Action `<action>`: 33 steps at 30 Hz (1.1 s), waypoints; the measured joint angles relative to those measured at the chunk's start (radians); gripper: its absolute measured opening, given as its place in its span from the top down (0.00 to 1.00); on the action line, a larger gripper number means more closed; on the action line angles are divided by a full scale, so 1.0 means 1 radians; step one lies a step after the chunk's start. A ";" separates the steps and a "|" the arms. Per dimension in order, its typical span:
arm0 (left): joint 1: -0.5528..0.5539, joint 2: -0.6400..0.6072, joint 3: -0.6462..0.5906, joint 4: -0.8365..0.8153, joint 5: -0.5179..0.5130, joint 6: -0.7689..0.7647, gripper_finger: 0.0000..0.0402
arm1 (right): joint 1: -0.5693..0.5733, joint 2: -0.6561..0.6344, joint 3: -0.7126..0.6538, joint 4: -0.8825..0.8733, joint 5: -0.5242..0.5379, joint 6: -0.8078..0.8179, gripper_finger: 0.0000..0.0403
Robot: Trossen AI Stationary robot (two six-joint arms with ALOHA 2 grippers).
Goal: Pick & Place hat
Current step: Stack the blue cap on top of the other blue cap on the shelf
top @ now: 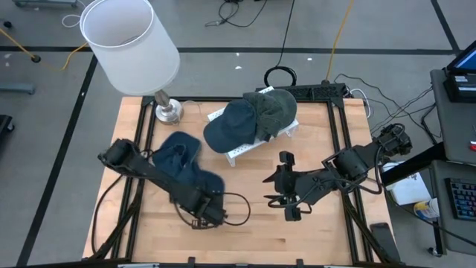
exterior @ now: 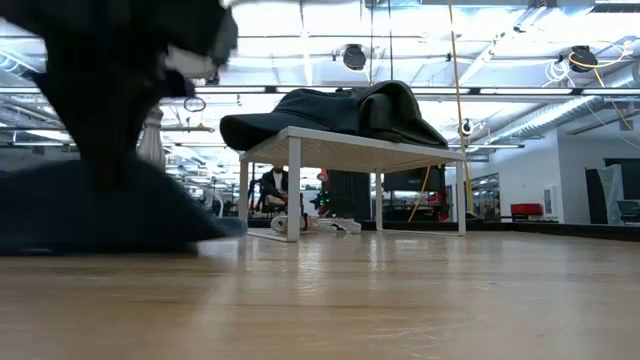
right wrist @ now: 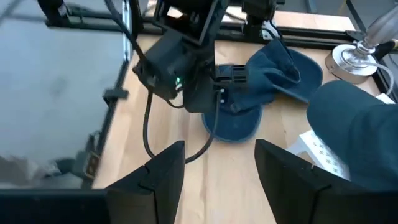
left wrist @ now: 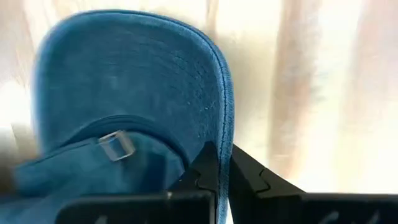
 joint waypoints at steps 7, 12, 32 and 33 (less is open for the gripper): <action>-0.064 -0.206 -0.001 0.092 -0.095 -0.167 0.98 | -0.038 0.000 0.000 0.058 -0.001 0.096 0.47; -0.115 -0.331 -0.001 0.187 -0.161 -0.256 0.98 | -0.071 0.000 0.000 0.071 -0.001 0.161 0.43; -0.393 -0.647 0.000 0.299 -0.679 -0.278 0.98 | -0.107 0.000 -0.157 0.600 -0.001 0.282 0.44; -0.410 -0.657 0.000 0.306 -0.713 -0.267 0.98 | -0.110 0.000 -0.183 0.647 -0.002 0.291 0.45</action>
